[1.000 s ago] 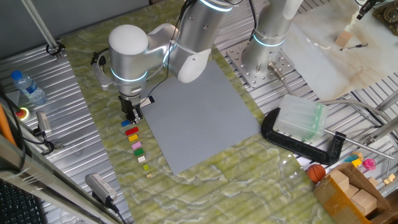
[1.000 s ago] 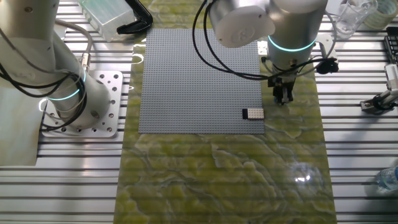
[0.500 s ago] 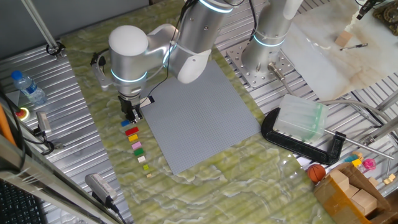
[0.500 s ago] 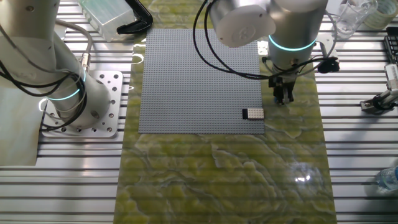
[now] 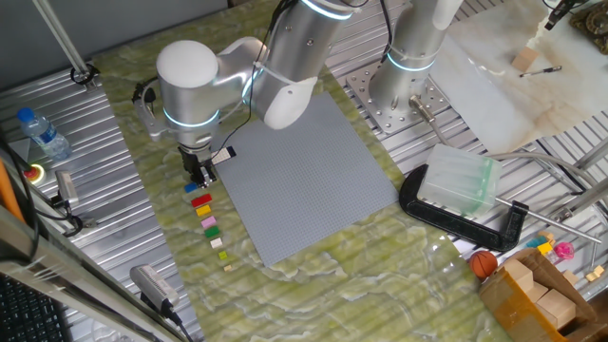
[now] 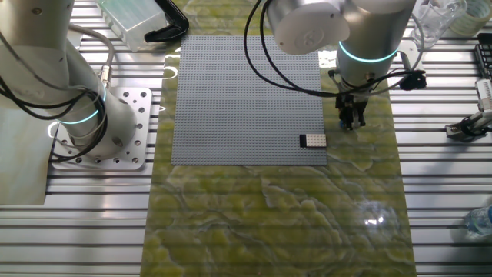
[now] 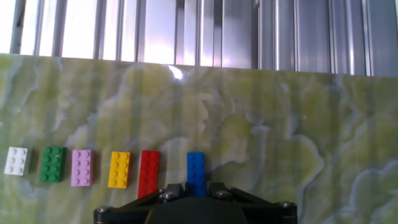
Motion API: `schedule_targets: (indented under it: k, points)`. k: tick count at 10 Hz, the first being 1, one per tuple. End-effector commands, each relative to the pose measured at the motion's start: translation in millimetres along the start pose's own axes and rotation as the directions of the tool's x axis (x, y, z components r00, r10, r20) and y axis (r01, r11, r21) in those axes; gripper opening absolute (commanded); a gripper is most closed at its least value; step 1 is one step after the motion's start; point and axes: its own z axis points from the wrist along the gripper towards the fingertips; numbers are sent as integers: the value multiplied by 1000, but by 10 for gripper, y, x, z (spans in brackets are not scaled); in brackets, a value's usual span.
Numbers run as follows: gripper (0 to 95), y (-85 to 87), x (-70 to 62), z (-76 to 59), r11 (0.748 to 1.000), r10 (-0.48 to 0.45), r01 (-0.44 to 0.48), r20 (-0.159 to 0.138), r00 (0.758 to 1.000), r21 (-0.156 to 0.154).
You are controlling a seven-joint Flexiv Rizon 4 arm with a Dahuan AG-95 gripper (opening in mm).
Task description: Build with small Lego blocks
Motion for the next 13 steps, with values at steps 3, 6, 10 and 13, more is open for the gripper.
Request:
schedule_targets:
  k: [3, 6, 10, 13]
  points:
    - [190, 7, 4, -13, 1000, 7, -7, -4, 1000, -4]
    - [190, -3, 1, -15, 1000, 10, -10, 8, 1000, -5]
    - [190, 4, 0, -163, 1000, 28, -28, -15, 999, -6]
    - [0, 4, 0, -163, 999, 37, -38, -101, 994, -6]
